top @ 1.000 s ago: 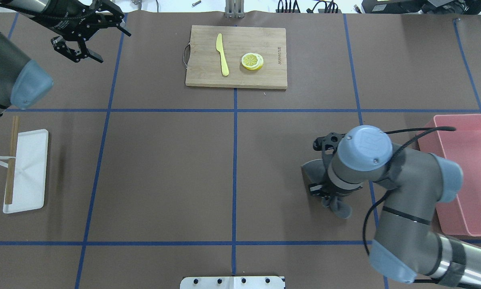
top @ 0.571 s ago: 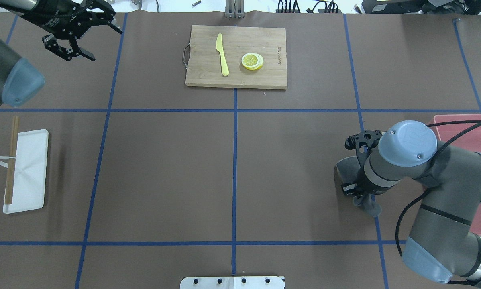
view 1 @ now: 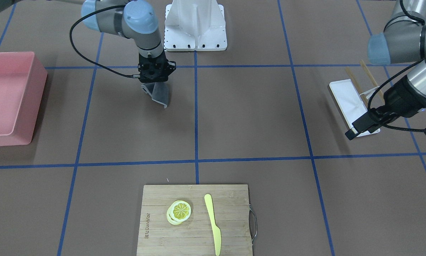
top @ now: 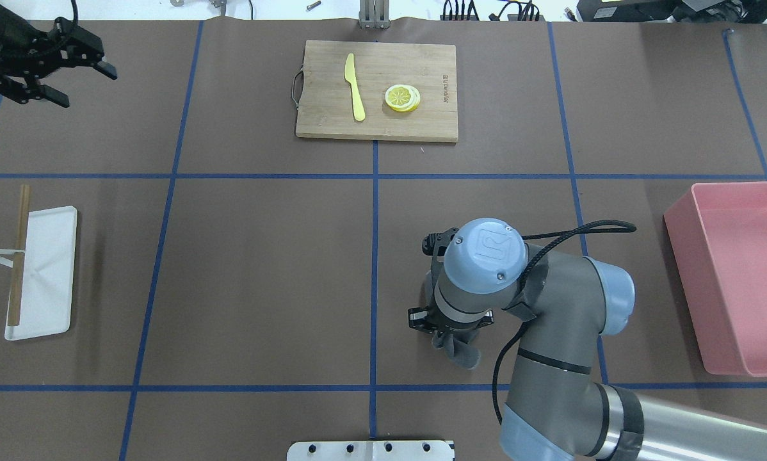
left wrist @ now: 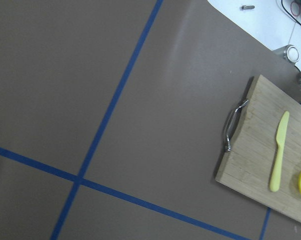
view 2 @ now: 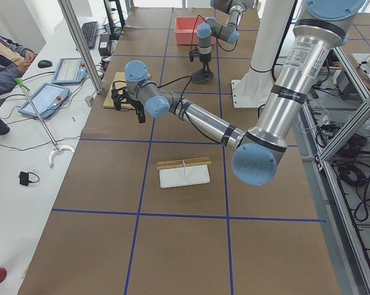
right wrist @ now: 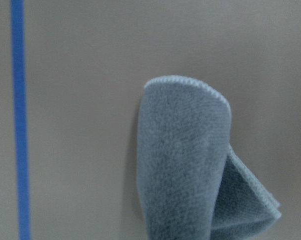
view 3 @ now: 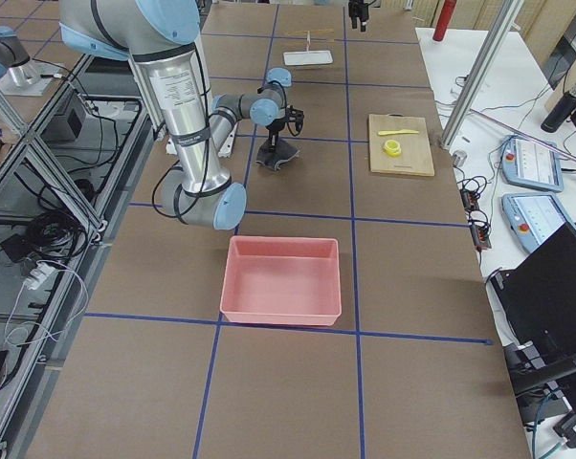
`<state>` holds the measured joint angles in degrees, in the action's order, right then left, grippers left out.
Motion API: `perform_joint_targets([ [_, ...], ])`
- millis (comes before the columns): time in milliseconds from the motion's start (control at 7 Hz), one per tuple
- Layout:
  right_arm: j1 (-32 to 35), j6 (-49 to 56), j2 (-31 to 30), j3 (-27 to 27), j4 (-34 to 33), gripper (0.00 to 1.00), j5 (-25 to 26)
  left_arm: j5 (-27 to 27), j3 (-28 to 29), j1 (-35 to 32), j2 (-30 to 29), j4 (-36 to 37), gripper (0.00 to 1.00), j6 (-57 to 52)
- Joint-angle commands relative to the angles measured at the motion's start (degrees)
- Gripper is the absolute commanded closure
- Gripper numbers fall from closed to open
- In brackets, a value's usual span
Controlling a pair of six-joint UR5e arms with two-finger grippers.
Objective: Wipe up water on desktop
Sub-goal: 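Wipe the table surface with the cloth in the right gripper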
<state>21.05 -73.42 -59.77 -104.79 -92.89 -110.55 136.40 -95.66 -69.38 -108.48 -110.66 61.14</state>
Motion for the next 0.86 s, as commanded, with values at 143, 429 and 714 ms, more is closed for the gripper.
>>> perform_joint_targets([
  [143, 4.15, 6.91, -13.03, -7.84, -0.1, 1.0, -0.55, -1.93, 0.21, -7.25, 6.0, 8.94, 0.02, -28.67],
  [429, 10.63, 16.94, -26.31, -16.98, -0.1, 1.0, -2.11, -1.93, 0.47, -7.62, 6.0, 9.15, 0.02, -29.67],
  [714, 24.92, 24.68, -32.65, -21.14, -0.02, 1.0, -11.84, -1.93, 0.82, -8.49, 6.09, 9.15, 0.02, -30.28],
])
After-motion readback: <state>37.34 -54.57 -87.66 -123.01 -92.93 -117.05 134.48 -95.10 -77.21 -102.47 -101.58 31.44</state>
